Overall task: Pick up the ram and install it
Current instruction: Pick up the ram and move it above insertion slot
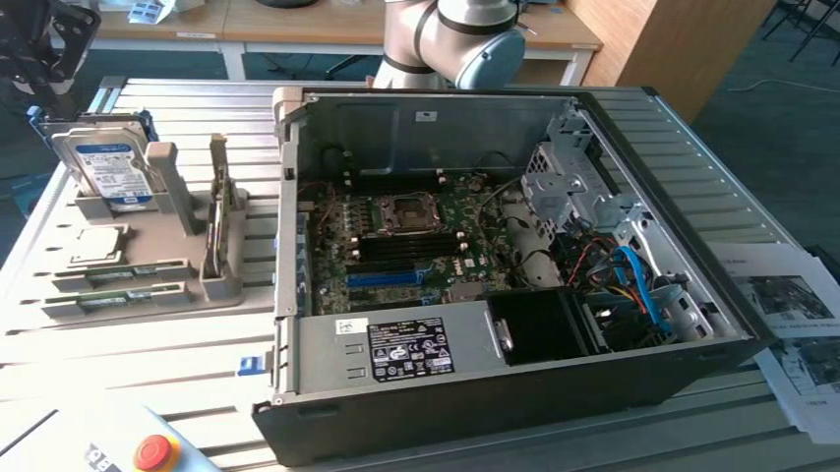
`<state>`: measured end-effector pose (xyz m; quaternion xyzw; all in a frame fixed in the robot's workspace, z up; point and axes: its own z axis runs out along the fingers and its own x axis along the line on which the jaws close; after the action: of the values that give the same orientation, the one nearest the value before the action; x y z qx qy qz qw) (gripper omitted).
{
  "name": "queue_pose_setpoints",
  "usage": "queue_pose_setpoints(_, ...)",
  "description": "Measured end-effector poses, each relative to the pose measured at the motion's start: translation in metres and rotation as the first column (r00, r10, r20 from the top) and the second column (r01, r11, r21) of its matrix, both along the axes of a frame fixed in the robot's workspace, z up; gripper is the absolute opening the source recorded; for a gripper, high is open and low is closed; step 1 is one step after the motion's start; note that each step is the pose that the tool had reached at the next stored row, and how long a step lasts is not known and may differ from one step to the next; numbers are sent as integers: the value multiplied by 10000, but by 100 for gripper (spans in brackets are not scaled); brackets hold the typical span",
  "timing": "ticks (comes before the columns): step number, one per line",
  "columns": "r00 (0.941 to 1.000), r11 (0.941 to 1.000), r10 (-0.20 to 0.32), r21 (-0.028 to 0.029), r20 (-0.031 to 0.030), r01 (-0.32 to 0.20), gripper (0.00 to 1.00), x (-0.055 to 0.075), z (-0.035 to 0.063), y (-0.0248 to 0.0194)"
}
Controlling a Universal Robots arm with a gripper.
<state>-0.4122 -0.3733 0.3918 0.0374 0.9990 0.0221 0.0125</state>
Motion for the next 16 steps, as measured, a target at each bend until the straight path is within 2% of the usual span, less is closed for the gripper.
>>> queue_pose_setpoints(7,10000,10000,51,0,0,-51,10,0,0,0)
queue_pose_setpoints(16,9975,9975,706,-1,0,-706,10,0,0,-10)
